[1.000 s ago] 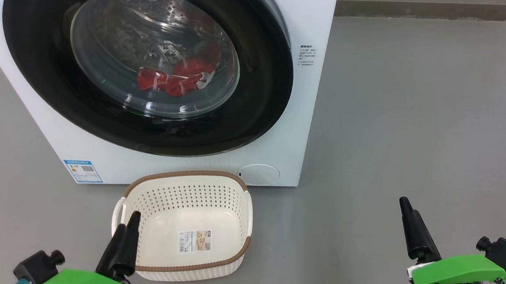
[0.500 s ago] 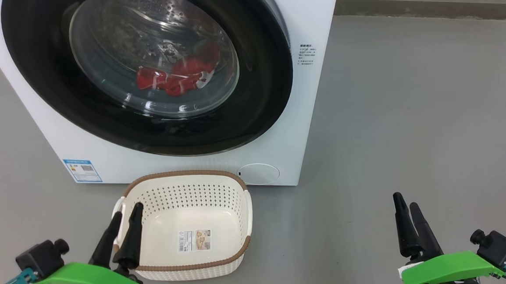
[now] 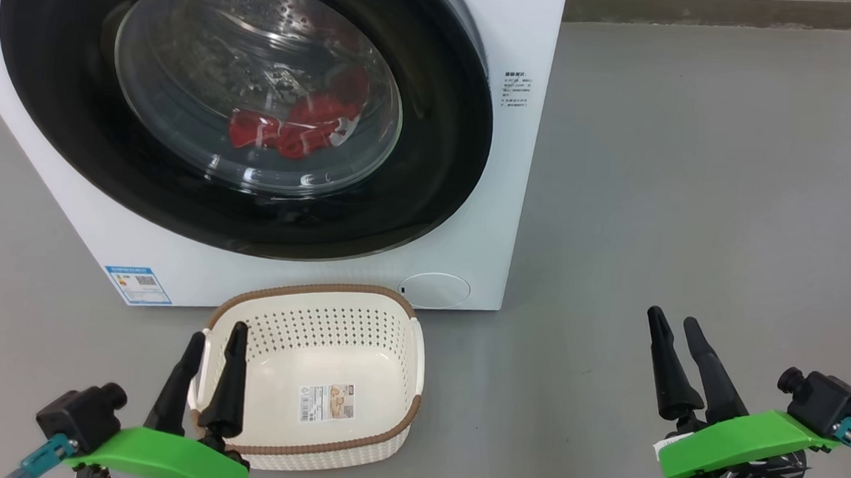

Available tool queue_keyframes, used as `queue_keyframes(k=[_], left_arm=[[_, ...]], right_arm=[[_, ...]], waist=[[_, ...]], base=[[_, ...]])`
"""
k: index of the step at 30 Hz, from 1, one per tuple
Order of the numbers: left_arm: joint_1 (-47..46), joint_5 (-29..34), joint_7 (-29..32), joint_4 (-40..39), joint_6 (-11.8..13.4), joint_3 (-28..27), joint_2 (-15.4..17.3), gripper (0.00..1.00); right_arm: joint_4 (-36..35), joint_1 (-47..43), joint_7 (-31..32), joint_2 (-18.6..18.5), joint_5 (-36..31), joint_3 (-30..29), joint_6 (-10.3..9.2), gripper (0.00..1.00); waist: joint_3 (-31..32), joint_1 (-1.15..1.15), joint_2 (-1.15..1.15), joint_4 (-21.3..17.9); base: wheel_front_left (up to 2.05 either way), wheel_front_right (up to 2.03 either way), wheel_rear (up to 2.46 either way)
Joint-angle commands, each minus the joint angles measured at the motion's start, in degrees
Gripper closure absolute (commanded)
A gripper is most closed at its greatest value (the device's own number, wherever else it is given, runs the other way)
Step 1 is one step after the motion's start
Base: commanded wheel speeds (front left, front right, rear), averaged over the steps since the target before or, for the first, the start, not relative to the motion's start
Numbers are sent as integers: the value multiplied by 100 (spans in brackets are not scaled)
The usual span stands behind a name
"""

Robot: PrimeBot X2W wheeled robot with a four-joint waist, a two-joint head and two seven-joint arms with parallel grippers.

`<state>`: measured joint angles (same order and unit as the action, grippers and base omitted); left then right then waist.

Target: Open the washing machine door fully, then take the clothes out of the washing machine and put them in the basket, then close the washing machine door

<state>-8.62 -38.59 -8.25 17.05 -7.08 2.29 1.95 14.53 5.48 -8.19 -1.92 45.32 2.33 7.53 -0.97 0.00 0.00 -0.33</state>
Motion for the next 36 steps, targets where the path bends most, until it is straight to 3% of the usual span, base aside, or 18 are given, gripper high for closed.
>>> queue_keyframes(k=[1, 36], left_arm=[[-281, 197, -84, -181, -27, -87, 61, 0], [-633, 2346, -673, -218, -41, 92, 93, 0]], right_arm=[[-189, 314, -89, -63, -176, 104, -3, 0], [-271, 585, -678, -97, -2285, 390, -4, 0]], waist=[[-1, 0, 0, 0], [41, 0, 0, -24]], base=[[0, 0, 0], [0, 0, 0]])
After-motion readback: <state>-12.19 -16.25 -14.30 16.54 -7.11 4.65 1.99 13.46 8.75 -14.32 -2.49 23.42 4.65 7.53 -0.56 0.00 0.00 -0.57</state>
